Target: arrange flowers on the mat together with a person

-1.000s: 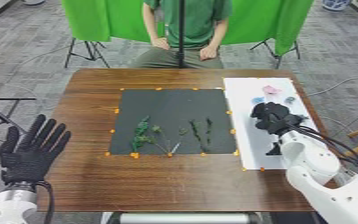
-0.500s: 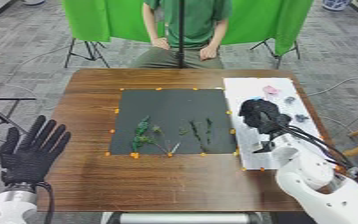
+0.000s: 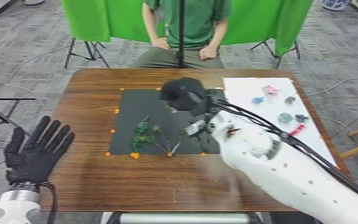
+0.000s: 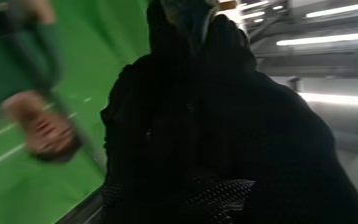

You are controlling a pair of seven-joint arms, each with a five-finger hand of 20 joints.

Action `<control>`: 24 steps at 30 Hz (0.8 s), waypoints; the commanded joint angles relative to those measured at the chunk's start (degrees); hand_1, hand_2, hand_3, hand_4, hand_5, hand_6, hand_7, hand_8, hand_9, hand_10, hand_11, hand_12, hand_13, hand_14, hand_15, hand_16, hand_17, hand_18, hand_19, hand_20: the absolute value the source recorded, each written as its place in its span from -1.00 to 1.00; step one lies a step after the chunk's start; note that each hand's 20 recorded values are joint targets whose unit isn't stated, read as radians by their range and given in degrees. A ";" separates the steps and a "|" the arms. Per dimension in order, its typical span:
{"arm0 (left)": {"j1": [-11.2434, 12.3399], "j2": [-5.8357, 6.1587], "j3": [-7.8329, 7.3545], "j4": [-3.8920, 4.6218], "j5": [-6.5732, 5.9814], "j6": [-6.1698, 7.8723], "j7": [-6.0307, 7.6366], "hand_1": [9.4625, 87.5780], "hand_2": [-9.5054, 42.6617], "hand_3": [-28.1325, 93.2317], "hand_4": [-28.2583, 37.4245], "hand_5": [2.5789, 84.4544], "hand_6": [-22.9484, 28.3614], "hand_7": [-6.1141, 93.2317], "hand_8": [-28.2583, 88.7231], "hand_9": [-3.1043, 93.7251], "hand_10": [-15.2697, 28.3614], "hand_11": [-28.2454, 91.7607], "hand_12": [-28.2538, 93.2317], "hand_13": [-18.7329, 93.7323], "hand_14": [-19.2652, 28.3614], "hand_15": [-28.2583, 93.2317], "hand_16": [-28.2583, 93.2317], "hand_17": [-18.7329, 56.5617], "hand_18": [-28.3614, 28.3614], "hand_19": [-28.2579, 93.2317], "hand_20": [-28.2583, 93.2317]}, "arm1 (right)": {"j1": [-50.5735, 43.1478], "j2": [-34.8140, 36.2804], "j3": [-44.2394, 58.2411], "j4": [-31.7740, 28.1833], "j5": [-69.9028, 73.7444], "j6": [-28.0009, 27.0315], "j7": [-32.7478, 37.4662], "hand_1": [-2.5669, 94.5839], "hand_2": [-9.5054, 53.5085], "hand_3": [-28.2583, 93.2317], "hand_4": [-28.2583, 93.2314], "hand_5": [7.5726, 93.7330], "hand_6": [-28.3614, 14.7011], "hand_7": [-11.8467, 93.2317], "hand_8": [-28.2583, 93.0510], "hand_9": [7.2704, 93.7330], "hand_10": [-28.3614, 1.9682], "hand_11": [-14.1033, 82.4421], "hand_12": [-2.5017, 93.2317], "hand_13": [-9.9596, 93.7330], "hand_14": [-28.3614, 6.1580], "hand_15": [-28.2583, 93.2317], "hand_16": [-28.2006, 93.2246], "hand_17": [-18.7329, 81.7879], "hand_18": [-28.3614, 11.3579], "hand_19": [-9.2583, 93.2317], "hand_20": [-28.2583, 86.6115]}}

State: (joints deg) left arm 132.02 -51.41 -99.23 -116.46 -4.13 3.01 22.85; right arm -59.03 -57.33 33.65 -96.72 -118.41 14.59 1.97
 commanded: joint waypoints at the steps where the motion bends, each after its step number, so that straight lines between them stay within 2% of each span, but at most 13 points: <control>1: -3.40 1.17 2.63 1.75 -0.37 -0.16 0.20 -0.59 -0.22 0.60 -1.00 0.00 0.18 -0.72 -0.66 -0.11 0.35 -0.28 -0.39 -0.12 0.50 0.00 -0.65 -0.58 0.51 0.00 -0.30 | 14.01 -9.89 -14.69 6.61 2.63 2.25 0.96 0.53 -1.00 0.39 -0.99 0.13 0.43 -0.05 -0.59 0.49 0.51 -0.55 -0.16 0.71 0.73 -0.35 0.16 0.22 0.08 0.65 0.28; 4: -3.99 1.61 3.42 1.94 -0.53 -0.10 0.23 -0.59 -0.22 0.60 -1.00 0.00 0.18 -0.72 -0.66 -0.11 0.34 -0.28 -0.39 -0.11 0.50 0.00 -0.65 -0.58 0.51 0.00 -0.30 | 16.76 -11.16 -19.27 8.38 4.21 2.37 3.60 0.53 -1.00 0.39 -0.99 0.13 0.43 -0.05 -0.58 0.49 0.50 -0.55 -0.16 0.70 0.73 -0.35 0.16 0.22 0.08 0.64 0.28; 5: -4.25 1.71 3.57 2.03 -0.62 -0.05 0.14 -0.59 -0.22 0.60 -1.00 0.00 0.18 -0.72 -0.66 -0.11 0.34 -0.28 -0.39 -0.11 0.49 0.00 -0.65 -0.58 0.51 0.00 -0.30 | 16.07 -11.79 -18.31 8.55 3.40 -0.96 4.03 0.53 -1.00 0.39 -0.99 0.13 0.43 -0.05 -0.59 0.49 0.50 -0.55 -0.16 0.70 0.73 -0.35 0.16 0.22 0.08 0.64 0.28; 8: -5.09 2.17 4.07 2.40 -0.53 -0.09 0.21 -0.59 -0.22 0.60 -1.00 0.00 0.18 -0.72 -0.66 -0.11 0.34 -0.28 -0.39 -0.11 0.49 0.00 -0.65 -0.58 0.51 0.01 -0.30 | 18.52 -13.25 -22.88 10.76 6.71 0.32 6.02 0.53 -1.00 0.39 -0.99 0.12 0.43 -0.06 -0.61 0.47 0.49 -0.55 -0.17 0.68 0.71 -0.36 0.15 0.22 0.08 0.63 0.28; 9: -2.75 2.81 3.72 0.70 -0.64 -0.41 1.62 -0.59 -0.22 0.60 -1.00 0.00 0.18 -0.72 -0.66 -0.11 0.34 -0.28 -0.39 -0.11 0.49 -0.01 -0.65 -0.58 0.51 0.01 -0.30 | 18.72 -12.14 -24.53 8.78 5.73 0.76 7.70 0.53 -1.00 0.40 -0.99 0.12 0.43 -0.06 -0.61 0.47 0.49 -0.55 -0.17 0.68 0.71 -0.36 0.15 0.22 0.07 0.63 0.28; 10: -3.88 2.82 4.20 1.31 -0.57 -0.41 1.20 -0.59 -0.22 0.60 -1.00 0.00 0.18 -0.72 -0.66 -0.11 0.34 -0.28 -0.39 -0.11 0.49 -0.01 -0.65 -0.58 0.51 0.01 -0.30 | 18.48 -14.25 -24.07 12.98 5.20 1.85 5.61 0.53 -1.00 0.40 -0.99 0.12 0.43 -0.06 -0.61 0.47 0.49 -0.55 -0.18 0.68 0.71 -0.36 0.15 0.22 0.07 0.62 0.28; 11: -4.29 2.57 4.48 1.54 -0.51 -0.48 0.98 -0.59 -0.22 0.60 -1.00 0.00 0.18 -0.72 -0.66 -0.11 0.34 -0.28 -0.39 -0.11 0.49 -0.01 -0.65 -0.58 0.51 0.01 -0.30 | 17.94 -14.98 -23.81 14.31 4.16 1.59 5.22 0.53 -1.00 0.40 -0.99 0.12 0.43 -0.06 -0.61 0.47 0.49 -0.55 -0.18 0.68 0.71 -0.36 0.15 0.22 0.06 0.62 0.27; 13: -4.19 2.63 4.58 1.41 -0.55 -0.64 0.86 -0.59 -0.22 0.60 -1.00 0.00 0.18 -0.72 -0.66 -0.11 0.34 -0.28 -0.39 -0.11 0.49 -0.01 -0.65 -0.58 0.51 0.01 -0.30 | 17.89 -14.96 -25.53 14.69 2.01 3.20 6.46 0.53 -1.00 0.40 -0.99 0.12 0.43 -0.06 -0.61 0.46 0.48 -0.55 -0.17 0.68 0.71 -0.37 0.15 0.22 0.06 0.61 0.27; 16: -5.74 2.20 4.81 2.66 -0.55 -0.24 -0.12 -0.59 -0.22 0.60 -1.00 0.00 0.18 -0.72 -0.65 -0.11 0.34 -0.28 -0.39 -0.11 0.49 0.00 -0.65 -0.58 0.51 0.01 -0.30 | 16.49 -16.22 -25.53 17.21 0.09 4.40 6.31 0.52 -1.00 0.40 -0.99 0.12 0.42 -0.06 -0.62 0.46 0.47 -0.55 -0.18 0.67 0.71 -0.37 0.15 0.22 0.06 0.60 0.27; 17: -6.11 2.18 4.86 2.88 -0.57 -0.15 -0.22 -0.59 -0.22 0.60 -1.00 0.00 0.18 -0.72 -0.66 -0.11 0.34 -0.28 -0.39 -0.11 0.49 -0.01 -0.65 -0.58 0.51 0.01 -0.30 | 16.33 -16.43 -25.92 17.81 0.66 5.39 5.95 0.52 -1.00 0.40 -1.00 0.12 0.42 -0.06 -0.64 0.44 0.46 -0.52 -0.21 0.66 0.70 -0.37 0.14 0.21 0.07 0.63 0.20; 20: -7.26 1.90 5.30 3.45 -0.58 -0.17 -0.72 -0.59 -0.22 0.60 -1.00 0.00 0.18 -0.72 -0.66 -0.11 0.34 -0.28 -0.39 -0.11 0.49 0.00 -0.65 -0.58 0.51 0.01 -0.30 | 13.78 -16.47 -23.65 17.71 -1.37 3.17 5.75 0.51 -1.00 0.41 -1.00 0.11 0.44 -0.05 -0.70 0.30 0.35 -0.35 -0.39 0.54 0.66 -0.39 0.09 0.11 0.14 0.68 -0.05; 22: -6.77 1.65 5.01 3.24 -0.51 -0.28 -0.75 -0.59 -0.21 0.60 -1.00 0.00 0.18 -0.72 -0.66 -0.11 0.34 -0.28 -0.39 -0.11 0.49 -0.01 -0.65 -0.58 0.51 0.01 -0.30 | 12.88 -16.23 -22.98 17.24 -2.34 1.67 5.31 0.46 -1.00 0.46 -1.00 0.10 0.44 -0.05 -0.82 0.22 0.29 -0.27 -0.52 0.47 0.62 -0.37 0.05 0.08 0.13 0.58 -0.01; 24: -6.36 1.64 4.73 3.07 -0.65 -0.15 -0.62 -0.59 -0.21 0.60 -1.00 0.01 0.18 -0.72 -0.66 -0.11 0.34 -0.28 -0.39 -0.11 0.49 -0.01 -0.65 -0.58 0.51 0.01 -0.30 | 12.63 -15.84 -22.97 16.57 -2.61 0.90 5.66 0.42 -1.00 0.51 -1.00 0.10 0.45 -0.05 -0.86 0.20 0.28 -0.26 -0.54 0.43 0.58 -0.35 0.01 0.08 0.13 0.50 0.02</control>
State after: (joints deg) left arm 125.69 -48.89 -94.26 -113.64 -4.42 2.88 23.04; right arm -43.38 -73.57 9.56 -78.19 -119.62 18.47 7.88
